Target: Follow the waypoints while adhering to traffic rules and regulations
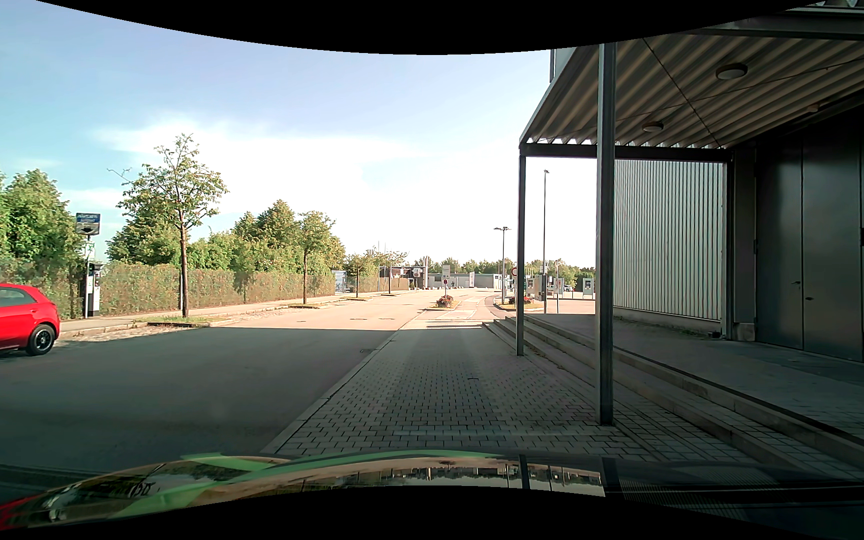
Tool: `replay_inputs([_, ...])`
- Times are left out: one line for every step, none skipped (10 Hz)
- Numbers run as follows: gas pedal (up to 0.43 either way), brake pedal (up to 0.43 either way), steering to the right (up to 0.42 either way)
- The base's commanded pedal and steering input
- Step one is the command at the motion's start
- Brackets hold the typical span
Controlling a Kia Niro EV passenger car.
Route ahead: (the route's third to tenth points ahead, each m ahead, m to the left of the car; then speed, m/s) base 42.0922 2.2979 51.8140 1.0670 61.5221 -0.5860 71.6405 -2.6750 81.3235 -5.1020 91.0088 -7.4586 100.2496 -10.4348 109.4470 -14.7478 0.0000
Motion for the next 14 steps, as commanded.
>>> replay_inputs([0.0, 0.232, -0.067])
replay_inputs([0.0, 0.232, -0.067])
replay_inputs([0.0, 0.232, -0.068])
replay_inputs([0.0, 0.232, -0.068])
replay_inputs([0.0, 0.232, -0.068])
replay_inputs([0.0, 0.232, -0.067])
replay_inputs([0.0, 0.232, -0.068])
replay_inputs([0.0, 0.232, -0.067])
replay_inputs([0.0, 0.232, -0.067])
replay_inputs([0.0, 0.232, -0.068])
replay_inputs([0.0, 0.238, -0.068])
replay_inputs([0.0, 0.238, -0.068])
replay_inputs([0.0, 0.244, -0.067])
replay_inputs([0.0, 0.244, -0.068])
